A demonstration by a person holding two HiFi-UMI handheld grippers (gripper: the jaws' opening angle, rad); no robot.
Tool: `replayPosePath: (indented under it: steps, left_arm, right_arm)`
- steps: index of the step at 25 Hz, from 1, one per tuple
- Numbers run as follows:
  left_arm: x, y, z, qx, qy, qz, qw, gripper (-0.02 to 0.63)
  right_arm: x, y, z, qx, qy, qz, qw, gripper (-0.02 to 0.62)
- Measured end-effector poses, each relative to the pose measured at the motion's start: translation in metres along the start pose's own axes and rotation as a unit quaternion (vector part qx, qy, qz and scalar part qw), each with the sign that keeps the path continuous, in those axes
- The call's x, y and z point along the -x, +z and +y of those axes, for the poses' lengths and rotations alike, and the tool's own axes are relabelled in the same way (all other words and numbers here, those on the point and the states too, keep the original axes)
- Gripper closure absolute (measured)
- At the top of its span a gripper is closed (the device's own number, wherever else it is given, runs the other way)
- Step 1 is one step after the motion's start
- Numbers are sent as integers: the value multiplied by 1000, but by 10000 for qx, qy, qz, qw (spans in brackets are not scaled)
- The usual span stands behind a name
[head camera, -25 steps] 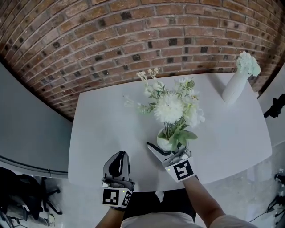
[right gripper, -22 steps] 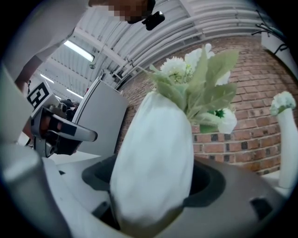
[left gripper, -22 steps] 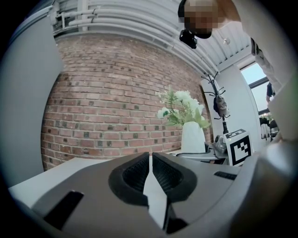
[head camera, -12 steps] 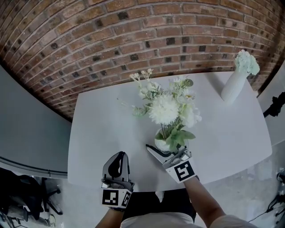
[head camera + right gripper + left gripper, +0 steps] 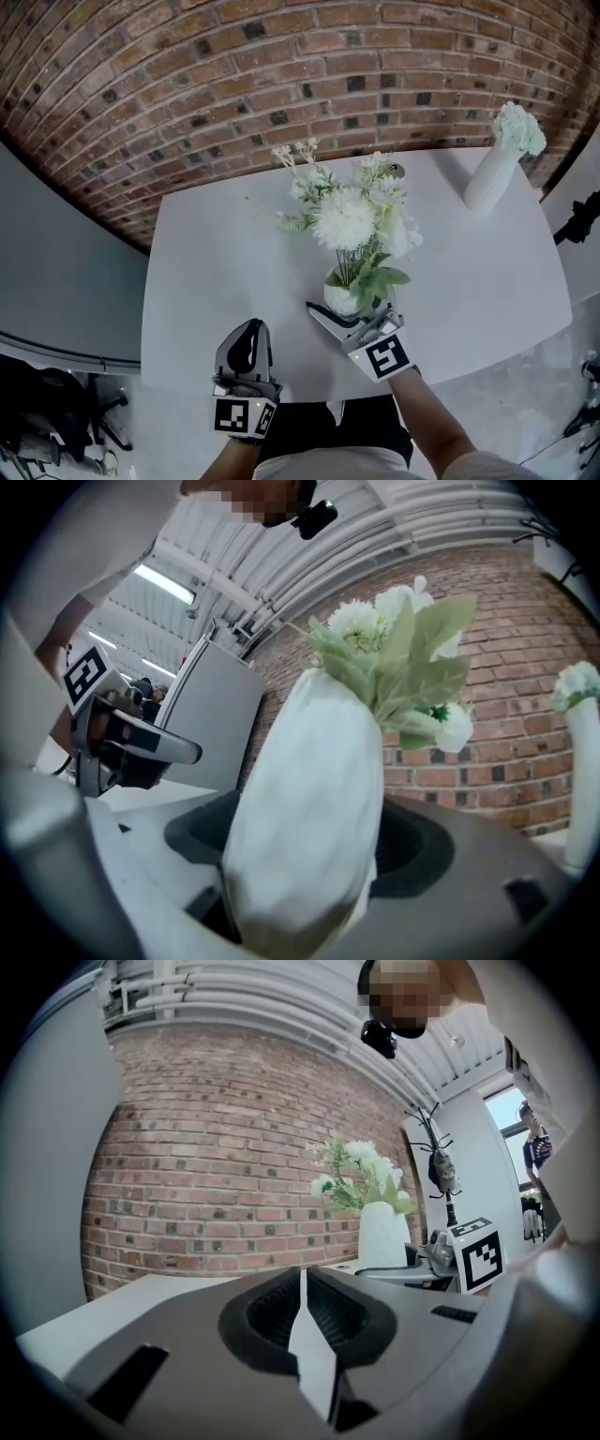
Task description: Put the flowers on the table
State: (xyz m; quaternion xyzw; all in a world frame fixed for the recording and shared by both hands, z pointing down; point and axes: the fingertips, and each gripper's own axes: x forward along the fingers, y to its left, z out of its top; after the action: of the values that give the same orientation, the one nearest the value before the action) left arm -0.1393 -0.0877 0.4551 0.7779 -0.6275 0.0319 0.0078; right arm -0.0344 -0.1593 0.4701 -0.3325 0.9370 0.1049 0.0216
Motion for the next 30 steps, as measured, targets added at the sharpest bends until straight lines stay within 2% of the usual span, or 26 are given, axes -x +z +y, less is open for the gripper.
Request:
replayPosePath:
  steps: [3, 8, 12, 15, 20, 30]
  left_arm:
    - [-1, -2, 0, 14, 5, 36, 10000, 580]
    - [1, -6, 2, 23, 32, 75, 10000, 580]
    - [3, -7, 5, 23, 52, 74, 10000, 580]
    - [7, -10, 2, 28, 49, 48, 10000, 580]
    - [5, -5, 6, 65, 34, 93, 9999, 580]
    - [7, -7, 9, 119, -1, 156, 9998, 580]
  right_arm:
    - [0, 0, -5, -50, -77, 24, 10000, 187]
    - [3, -1, -3, 377, -123, 153, 9991, 187]
    - [-7, -4, 1, 110, -371, 127, 9992, 187]
    - [-13, -4, 7, 23, -407, 2, 9992, 187]
    - [-16, -2, 13, 266, -201, 152, 9993, 187]
    - [-5, 6, 16, 500, -47, 258, 9984, 187]
